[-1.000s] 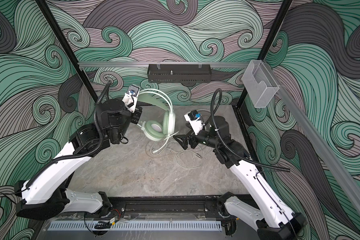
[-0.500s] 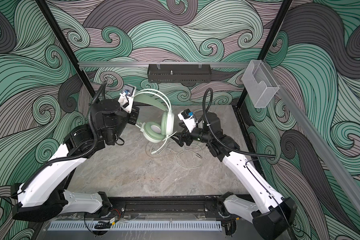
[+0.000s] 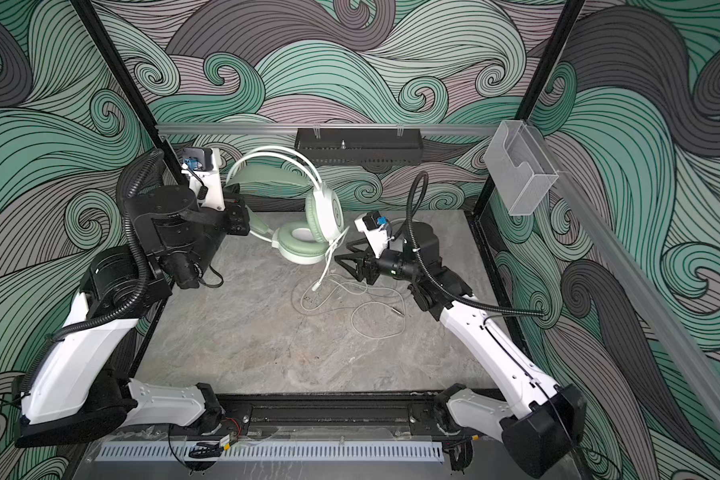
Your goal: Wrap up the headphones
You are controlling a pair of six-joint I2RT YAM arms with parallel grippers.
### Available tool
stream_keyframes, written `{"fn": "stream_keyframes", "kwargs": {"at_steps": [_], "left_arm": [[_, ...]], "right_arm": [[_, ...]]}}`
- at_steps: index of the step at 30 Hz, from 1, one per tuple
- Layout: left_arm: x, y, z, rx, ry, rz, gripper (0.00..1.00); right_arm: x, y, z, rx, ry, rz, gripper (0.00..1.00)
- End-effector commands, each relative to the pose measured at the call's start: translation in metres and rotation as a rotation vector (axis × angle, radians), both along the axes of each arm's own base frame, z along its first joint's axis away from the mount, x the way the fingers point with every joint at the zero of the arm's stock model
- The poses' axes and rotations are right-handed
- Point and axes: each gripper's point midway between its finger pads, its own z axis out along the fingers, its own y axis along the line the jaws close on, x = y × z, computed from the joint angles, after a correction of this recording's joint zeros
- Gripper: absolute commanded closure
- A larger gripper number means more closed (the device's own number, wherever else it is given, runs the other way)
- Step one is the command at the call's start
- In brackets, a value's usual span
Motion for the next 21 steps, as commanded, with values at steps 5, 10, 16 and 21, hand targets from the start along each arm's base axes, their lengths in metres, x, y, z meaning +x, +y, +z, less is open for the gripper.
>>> {"fn": "stream_keyframes", "kwargs": {"at_steps": [5,10,16,21], "left_arm": [[-0.007,0.013,0.020,-0.164,-0.043,0.031,1.00],[-0.008,0.016,0.022,-0.181,-0.044,0.025,1.00],[-0.009,0.016,0.027,-0.231,-0.050,0.008,1.00],[-0.011,0.017,0.032,-0.261,-0.054,-0.002,1.00]], "right_arm": [[-0.009,0.007,0.037,0.099,-0.039,0.057,0.50],[-0.009,0.007,0.026,0.099,-0.018,0.054,0.28],[0.000,0.009,0.002,0.079,0.019,0.027,0.27],[0.009,0.018,-0.015,0.102,0.069,0.043,0.25]]}}
